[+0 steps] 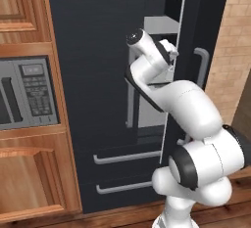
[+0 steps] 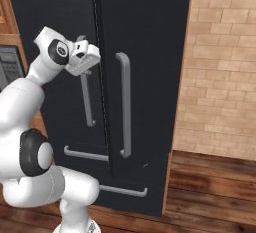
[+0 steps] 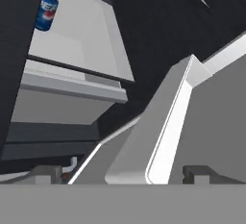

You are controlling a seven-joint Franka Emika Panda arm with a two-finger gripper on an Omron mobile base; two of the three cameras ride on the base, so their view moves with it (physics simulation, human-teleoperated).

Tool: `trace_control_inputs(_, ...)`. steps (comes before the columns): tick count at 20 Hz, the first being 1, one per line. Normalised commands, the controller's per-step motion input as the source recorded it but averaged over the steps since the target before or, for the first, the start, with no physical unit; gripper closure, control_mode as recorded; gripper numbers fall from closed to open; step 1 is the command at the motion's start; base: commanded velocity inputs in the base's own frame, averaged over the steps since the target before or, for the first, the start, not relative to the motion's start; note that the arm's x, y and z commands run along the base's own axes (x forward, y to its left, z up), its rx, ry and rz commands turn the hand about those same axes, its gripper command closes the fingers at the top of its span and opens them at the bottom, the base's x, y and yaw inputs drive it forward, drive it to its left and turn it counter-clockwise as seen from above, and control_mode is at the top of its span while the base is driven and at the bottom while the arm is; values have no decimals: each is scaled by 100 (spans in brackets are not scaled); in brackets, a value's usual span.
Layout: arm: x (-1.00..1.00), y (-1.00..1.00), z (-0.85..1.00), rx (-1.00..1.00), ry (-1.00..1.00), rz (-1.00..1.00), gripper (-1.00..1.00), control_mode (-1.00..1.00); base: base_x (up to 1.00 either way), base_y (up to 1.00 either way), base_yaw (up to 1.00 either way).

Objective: Open the fridge, grab two sodas, and place both sodas inside the bowl with ice on the dining counter.

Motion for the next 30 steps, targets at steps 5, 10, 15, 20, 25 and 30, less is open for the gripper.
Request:
trace_control_inputs(5,-2,-96,-17,1,15,-13,-100,-100,0,0,0)
trace_control_inputs(10,-5,-100,-24,1,3,-9,-100,-100,0,0,0)
trace_control_inputs(15,-1,-100,-18,2,0,-4,-100,-100,0,0,0)
trace_control_inputs(20,0,-100,-15,2,0,-3,-100,-100,0,0,0)
trace_control_inputs(25,0,-100,-1,1,0,0,-100,-100,0,0,0)
trace_control_inputs(30,0,-100,0,1,0,0,-100,-100,0,0,0)
